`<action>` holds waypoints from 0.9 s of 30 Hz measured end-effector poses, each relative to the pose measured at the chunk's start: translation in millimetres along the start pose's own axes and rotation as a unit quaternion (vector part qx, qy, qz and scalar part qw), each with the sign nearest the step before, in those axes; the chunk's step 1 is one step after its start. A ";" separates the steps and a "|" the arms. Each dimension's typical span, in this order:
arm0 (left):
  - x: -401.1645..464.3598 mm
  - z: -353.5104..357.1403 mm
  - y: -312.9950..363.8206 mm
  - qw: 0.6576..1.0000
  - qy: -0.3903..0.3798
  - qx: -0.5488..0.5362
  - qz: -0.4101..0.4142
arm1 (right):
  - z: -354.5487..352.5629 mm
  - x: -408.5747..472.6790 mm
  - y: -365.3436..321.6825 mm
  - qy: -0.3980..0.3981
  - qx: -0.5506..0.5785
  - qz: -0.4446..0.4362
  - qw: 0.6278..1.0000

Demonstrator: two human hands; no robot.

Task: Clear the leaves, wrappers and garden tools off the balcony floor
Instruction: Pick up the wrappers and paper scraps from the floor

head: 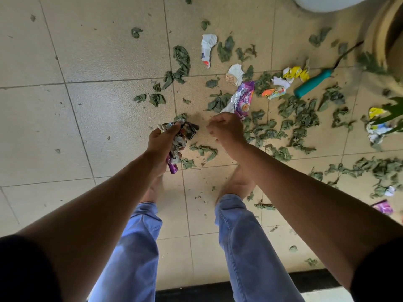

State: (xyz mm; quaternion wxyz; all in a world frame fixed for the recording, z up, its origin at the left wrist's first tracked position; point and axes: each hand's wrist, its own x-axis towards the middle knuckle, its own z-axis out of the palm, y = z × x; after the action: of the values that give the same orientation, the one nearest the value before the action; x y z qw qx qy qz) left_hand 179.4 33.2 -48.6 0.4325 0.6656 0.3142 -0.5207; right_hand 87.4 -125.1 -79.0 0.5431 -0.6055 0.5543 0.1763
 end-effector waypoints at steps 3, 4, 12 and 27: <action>0.7 -1.1 -2.3 1.000 -0.007 0.005 -0.002 | -14.7 9.4 8.0 0.127 -0.180 -0.041 0.975; 1.0 -1.5 -3.1 1.000 -0.016 0.005 0.004 | -18.8 13.2 11.8 0.137 -0.223 -0.057 0.963; -5.3 -1.9 -10.3 0.999 -0.046 0.024 0.009 | -24.2 40.7 17.7 0.114 -0.308 -0.077 0.941; -31.2 13.9 -8.9 0.987 -0.148 -0.063 -0.021 | -46.9 -68.2 7.9 0.093 0.047 -0.107 0.989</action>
State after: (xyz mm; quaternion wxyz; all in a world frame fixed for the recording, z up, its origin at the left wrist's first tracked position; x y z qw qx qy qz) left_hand 157.7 25.4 -21.8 0.5045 0.5460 0.2931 -0.6012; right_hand 40.3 -130.8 -10.6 0.5328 -0.6485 0.5427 0.0336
